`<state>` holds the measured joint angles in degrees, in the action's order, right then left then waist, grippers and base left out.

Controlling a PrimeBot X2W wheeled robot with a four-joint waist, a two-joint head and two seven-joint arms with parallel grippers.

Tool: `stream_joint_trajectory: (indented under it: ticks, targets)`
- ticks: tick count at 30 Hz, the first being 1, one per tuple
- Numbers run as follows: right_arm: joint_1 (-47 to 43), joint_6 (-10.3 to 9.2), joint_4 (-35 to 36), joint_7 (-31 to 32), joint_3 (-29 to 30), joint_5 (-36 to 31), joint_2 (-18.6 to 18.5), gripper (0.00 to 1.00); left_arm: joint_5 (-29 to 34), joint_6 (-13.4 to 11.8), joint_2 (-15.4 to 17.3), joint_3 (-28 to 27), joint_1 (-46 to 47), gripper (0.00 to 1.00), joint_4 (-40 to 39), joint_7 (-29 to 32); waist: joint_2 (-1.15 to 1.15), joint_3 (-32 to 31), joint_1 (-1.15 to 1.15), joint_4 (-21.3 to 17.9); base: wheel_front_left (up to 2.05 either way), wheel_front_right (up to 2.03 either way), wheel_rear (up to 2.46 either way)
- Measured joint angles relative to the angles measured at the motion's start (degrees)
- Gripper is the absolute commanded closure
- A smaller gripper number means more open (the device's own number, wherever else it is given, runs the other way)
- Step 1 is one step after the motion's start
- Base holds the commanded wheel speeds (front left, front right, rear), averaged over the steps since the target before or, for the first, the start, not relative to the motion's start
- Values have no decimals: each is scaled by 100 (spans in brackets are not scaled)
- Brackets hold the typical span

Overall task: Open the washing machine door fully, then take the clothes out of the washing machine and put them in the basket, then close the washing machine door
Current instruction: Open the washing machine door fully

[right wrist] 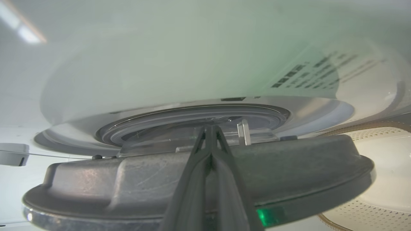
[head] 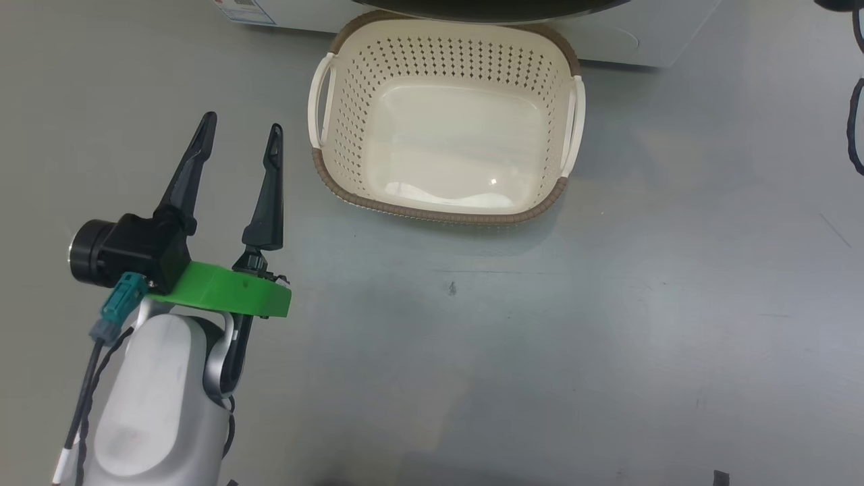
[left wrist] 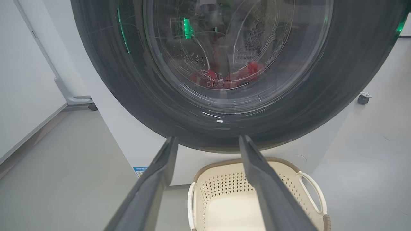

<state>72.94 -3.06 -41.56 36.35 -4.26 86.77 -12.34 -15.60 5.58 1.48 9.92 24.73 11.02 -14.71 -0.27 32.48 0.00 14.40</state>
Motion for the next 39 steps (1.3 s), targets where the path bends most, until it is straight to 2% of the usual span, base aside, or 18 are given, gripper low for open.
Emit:
stream_joint_trajectory:
  ticks: [8, 12, 23, 39]
  targets:
    - [-83, 149, -97, 316, -65, 103, 22, 100, 7, -23, -5, -23, 0, 0, 22, 0, 0, -74, 0, -101, 0, 0, 0]
    - [-192, 299, -135, 459, -125, 140, 57, 100, 36, -23, -7, -32, -1, 0, 41, 0, 0, -122, 0, -157, 0, 0, 0]
    - [-616, 599, -230, 853, -274, 261, 345, 100, 137, -23, -7, -52, -24, 0, 157, 0, 0, -342, 0, -346, 0, 0, 0]
    - [-1227, 805, -231, 1183, -319, 503, 505, 100, 257, -14, -5, -33, -177, 0, 287, 0, 0, -759, 0, -470, 0, 0, 0]
